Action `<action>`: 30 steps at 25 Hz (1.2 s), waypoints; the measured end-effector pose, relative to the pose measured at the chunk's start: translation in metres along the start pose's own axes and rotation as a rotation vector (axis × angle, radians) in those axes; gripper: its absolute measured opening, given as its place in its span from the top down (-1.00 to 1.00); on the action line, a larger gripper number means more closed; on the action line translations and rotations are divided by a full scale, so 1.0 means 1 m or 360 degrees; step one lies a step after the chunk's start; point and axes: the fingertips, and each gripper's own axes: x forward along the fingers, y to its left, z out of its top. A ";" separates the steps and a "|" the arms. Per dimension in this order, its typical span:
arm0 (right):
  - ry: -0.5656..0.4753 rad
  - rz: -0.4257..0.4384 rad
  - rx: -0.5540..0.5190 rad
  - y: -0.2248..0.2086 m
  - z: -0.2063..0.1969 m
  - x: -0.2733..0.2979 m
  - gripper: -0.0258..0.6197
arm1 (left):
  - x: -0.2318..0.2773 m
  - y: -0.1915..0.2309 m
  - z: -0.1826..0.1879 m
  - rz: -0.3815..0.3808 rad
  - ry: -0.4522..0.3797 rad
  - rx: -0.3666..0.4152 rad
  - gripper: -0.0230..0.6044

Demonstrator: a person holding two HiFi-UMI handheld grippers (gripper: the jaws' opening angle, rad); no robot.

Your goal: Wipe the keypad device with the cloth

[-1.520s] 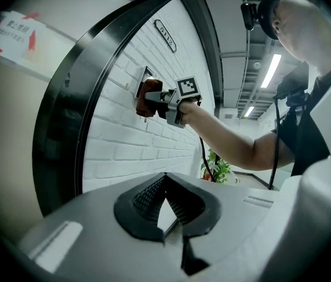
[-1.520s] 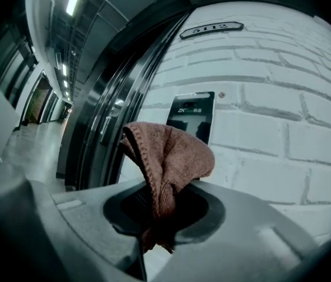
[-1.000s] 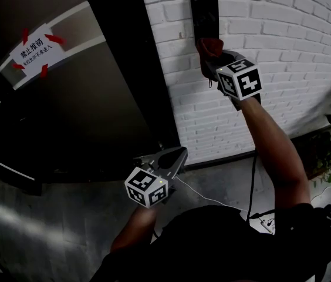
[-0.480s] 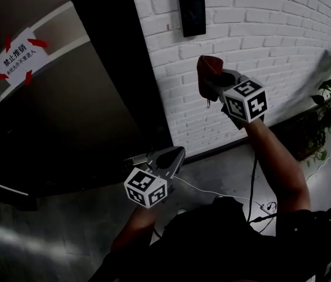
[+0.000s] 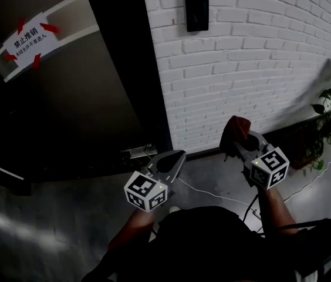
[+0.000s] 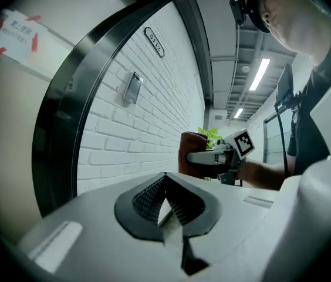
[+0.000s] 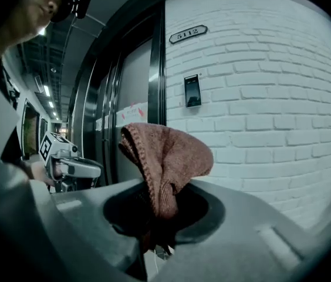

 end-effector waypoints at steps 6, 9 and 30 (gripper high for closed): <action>0.0002 0.0168 0.0000 0.020 -0.018 -0.054 0.71 | 0.008 -0.048 -0.010 0.0086 -0.0031 -0.0075 0.87; 0.0030 0.0204 0.0000 0.023 -0.038 -0.079 0.71 | 0.011 -0.070 -0.022 0.0140 -0.0016 -0.0092 0.87; -0.0007 0.0332 0.0012 0.028 -0.075 -0.151 0.71 | 0.007 -0.150 -0.056 0.0288 0.0013 -0.0093 0.87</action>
